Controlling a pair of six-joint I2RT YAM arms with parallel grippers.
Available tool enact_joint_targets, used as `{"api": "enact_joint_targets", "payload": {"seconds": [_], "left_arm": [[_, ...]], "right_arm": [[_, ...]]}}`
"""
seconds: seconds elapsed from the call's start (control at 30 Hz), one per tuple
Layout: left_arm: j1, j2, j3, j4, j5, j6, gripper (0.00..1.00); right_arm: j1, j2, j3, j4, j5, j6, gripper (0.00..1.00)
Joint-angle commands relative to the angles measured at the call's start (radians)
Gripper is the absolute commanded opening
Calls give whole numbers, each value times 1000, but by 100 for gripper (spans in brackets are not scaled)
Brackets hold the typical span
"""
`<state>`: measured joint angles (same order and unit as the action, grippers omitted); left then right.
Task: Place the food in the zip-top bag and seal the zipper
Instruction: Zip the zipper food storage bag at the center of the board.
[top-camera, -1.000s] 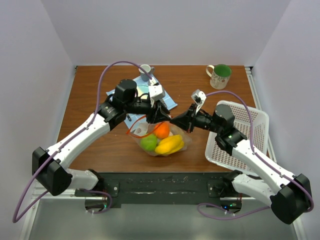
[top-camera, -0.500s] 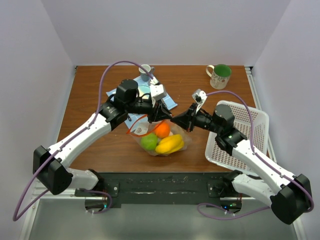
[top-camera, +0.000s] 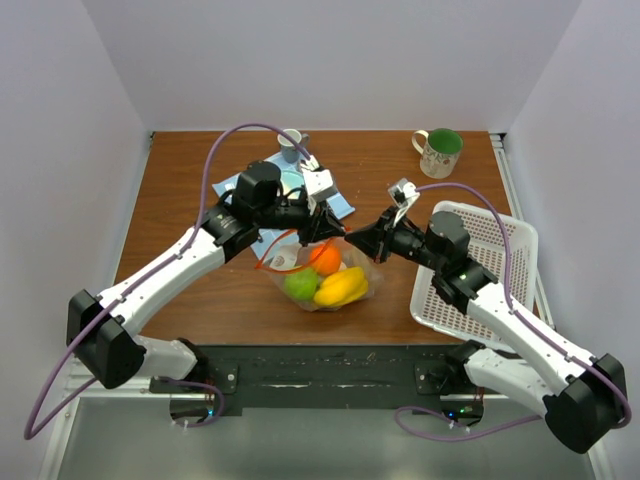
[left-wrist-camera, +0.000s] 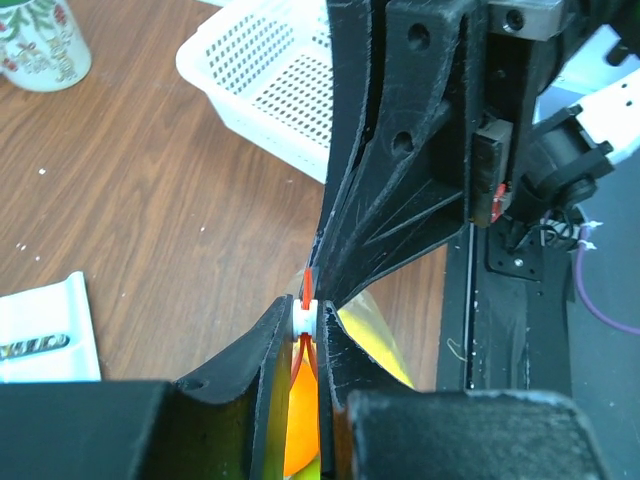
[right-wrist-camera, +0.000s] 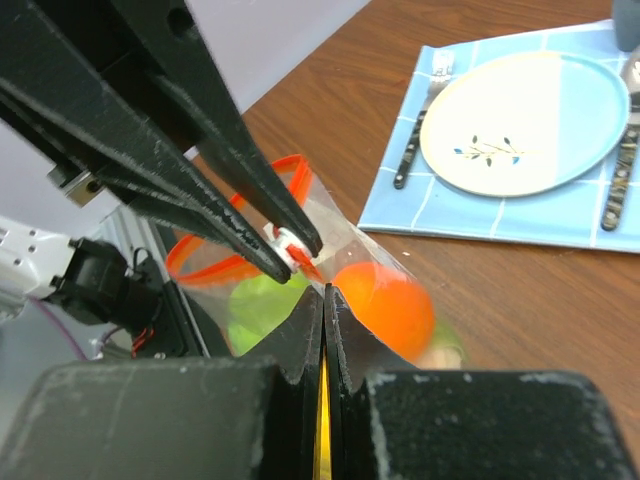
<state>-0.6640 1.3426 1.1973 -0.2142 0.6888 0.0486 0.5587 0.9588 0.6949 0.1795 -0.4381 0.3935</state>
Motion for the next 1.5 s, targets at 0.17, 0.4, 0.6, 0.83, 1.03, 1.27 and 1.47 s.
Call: {"api": "enact_joint_targets", "payload": {"seconds": [0.17, 0.4, 0.6, 0.83, 1.03, 1.27, 1.47], "left_arm": [[9, -71, -48, -54, -161, 13, 0], [9, -157, -140, -42, -235, -74, 0], [9, -247, -209, -79, -328, -125, 0], [9, -359, -277, -151, -399, -168, 0], [9, -428, -318, -201, -471, -190, 0], [9, -497, -352, -225, -503, -200, 0], [9, -508, -355, -209, -506, -205, 0]], "right_arm": [[-40, -15, 35, -38, 205, 47, 0], [-144, 43, 71, -60, 254, 108, 0], [-229, 153, 130, -45, 259, 163, 0], [-252, 251, 202, -32, 291, 180, 0], [-260, 302, 268, -41, 315, 174, 0], [-270, 325, 304, -60, 320, 168, 0], [-270, 331, 311, -67, 318, 171, 0]]}}
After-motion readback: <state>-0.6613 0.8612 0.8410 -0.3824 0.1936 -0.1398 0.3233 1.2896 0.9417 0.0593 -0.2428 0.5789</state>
